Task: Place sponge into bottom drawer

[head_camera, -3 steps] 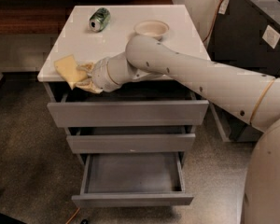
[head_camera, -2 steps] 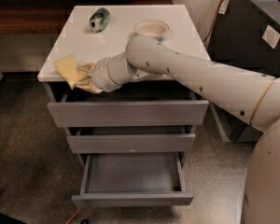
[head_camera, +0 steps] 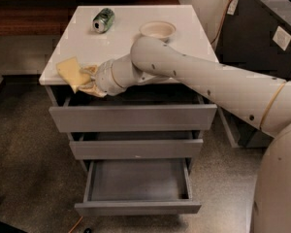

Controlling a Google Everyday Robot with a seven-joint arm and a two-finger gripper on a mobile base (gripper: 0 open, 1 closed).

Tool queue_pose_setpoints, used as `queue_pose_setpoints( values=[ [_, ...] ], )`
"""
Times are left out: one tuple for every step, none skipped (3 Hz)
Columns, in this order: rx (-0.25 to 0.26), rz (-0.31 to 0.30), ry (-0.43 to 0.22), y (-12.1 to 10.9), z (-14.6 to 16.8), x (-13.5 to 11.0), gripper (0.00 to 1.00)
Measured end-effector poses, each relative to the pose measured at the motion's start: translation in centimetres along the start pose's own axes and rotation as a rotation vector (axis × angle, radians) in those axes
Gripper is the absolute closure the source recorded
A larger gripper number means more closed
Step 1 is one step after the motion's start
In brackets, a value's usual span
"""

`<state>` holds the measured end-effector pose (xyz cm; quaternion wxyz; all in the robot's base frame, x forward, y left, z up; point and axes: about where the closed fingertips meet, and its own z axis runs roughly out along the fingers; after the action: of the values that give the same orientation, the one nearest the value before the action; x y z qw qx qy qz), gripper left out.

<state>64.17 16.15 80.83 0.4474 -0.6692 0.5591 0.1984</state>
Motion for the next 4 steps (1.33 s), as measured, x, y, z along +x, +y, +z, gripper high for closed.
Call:
queue_pose_setpoints(
  values=[
    [0.0, 0.0, 0.0, 0.0, 0.0, 0.0, 0.79],
    [0.0, 0.0, 0.0, 0.0, 0.0, 0.0, 0.56],
    [0.0, 0.0, 0.0, 0.0, -0.01, -0.01, 0.32],
    [0.0, 0.0, 0.0, 0.02, 0.02, -0.02, 0.0]
  ],
)
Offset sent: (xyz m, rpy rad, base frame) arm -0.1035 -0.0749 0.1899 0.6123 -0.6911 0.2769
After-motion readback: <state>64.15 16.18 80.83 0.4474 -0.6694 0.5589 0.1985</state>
